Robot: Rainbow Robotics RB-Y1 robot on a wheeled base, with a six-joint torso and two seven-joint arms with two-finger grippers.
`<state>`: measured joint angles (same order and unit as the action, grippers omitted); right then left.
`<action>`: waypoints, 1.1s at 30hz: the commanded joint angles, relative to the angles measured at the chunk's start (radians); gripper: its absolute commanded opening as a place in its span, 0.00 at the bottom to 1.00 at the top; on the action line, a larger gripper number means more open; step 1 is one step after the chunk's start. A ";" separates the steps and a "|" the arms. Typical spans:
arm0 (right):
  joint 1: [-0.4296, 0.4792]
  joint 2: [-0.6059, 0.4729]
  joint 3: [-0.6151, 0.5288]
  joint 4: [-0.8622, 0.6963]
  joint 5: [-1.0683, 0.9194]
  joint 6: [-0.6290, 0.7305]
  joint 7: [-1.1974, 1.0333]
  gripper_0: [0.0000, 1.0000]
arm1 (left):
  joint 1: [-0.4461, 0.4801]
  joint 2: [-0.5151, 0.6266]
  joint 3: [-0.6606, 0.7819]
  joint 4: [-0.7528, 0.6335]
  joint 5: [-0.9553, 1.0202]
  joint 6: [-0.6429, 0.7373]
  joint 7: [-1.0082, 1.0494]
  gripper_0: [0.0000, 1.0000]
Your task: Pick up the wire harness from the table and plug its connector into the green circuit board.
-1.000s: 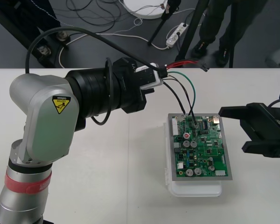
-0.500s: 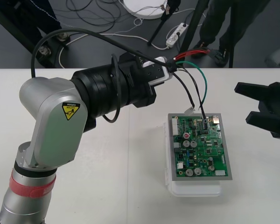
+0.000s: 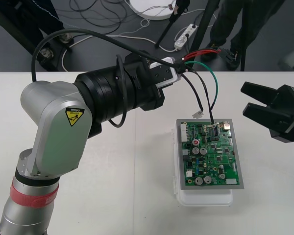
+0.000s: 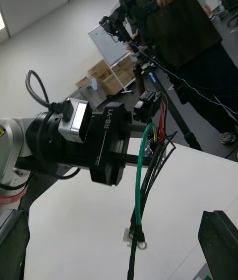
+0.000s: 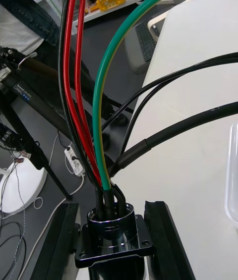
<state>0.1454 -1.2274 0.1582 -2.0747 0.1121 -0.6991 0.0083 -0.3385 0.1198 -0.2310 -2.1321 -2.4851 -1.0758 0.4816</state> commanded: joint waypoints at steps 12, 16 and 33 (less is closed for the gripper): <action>0.135 0.066 -0.154 -0.312 -0.051 0.383 -0.045 1.00 | 0.027 -0.023 -0.013 -0.038 0.031 0.069 0.048 0.00; 0.132 0.072 -0.154 -0.352 -0.045 0.466 -0.039 1.00 | 0.027 -0.023 -0.013 -0.038 0.035 0.071 0.048 0.00; 0.132 0.146 -0.135 -0.389 -0.002 0.587 -0.022 1.00 | 0.027 -0.022 -0.013 -0.038 0.048 0.069 0.052 0.00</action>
<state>0.2696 -1.1055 0.0322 -2.4316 0.0954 -0.1273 0.0043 -0.3200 0.1198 -0.2311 -2.1322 -2.4566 -1.0660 0.4822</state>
